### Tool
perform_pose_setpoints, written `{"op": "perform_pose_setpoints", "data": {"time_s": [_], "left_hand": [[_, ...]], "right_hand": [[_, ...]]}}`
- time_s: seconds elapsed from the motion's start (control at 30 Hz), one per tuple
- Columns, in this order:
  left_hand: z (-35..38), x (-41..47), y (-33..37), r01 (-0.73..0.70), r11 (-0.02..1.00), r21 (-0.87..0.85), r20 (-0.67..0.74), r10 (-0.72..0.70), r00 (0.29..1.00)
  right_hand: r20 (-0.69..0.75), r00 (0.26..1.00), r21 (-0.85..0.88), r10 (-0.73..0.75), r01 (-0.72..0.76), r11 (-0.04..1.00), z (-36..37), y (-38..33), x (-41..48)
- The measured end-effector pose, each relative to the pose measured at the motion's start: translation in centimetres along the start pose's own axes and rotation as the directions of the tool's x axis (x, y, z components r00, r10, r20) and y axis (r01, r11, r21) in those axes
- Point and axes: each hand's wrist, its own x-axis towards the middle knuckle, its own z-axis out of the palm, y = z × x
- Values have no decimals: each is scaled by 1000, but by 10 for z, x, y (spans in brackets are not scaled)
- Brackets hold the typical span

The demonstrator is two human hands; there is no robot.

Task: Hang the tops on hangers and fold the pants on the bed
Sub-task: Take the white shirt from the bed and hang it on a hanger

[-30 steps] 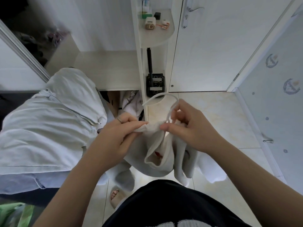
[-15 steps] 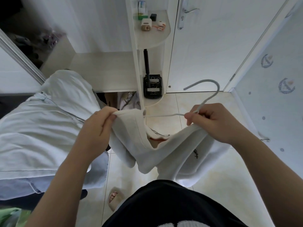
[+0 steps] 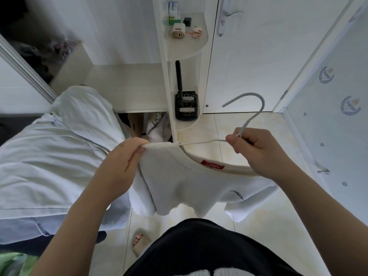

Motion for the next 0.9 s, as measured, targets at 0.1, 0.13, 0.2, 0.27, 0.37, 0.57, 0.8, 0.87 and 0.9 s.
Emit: {"op": "perform_pose_setpoints", "data": {"time_s": [0.1,0.13,0.2,0.27,0.37,0.57,0.8,0.87,0.9], "left_hand": [[7,-4,-7,36,999,11,41,-37,998],[12,-7,-11,69,998,10,27,-69,997],[18,-12,-19,147,989,25,-23,-146,989],[17,-15,-26,171,984,60,-89,-165,982],[6,-17,-27,160,983,86,-197,-141,970],[-1,-20,-17,163,986,33,-242,-151,958],[5,-10,2,36,992,119,15,-38,999],[11,-2,9,33,999,38,100,-37,994],[13,1,11,48,999,-14,96,-47,994]], "right_hand": [[-35,999,9,-26,26,1000,-2,-2,1],[-34,999,3,-35,35,999,-3,-3,2],[-37,998,-13,-44,44,999,-6,-2,2],[-27,999,-28,-27,26,999,-11,1,1],[82,997,-68,2,4,998,-17,5,-1],[191,981,-58,17,-6,998,-11,6,-3],[155,987,-11,-38,40,999,13,-4,-3],[140,990,-17,-19,22,1000,19,-6,3],[125,992,-16,0,2,1000,19,-6,6]]}}
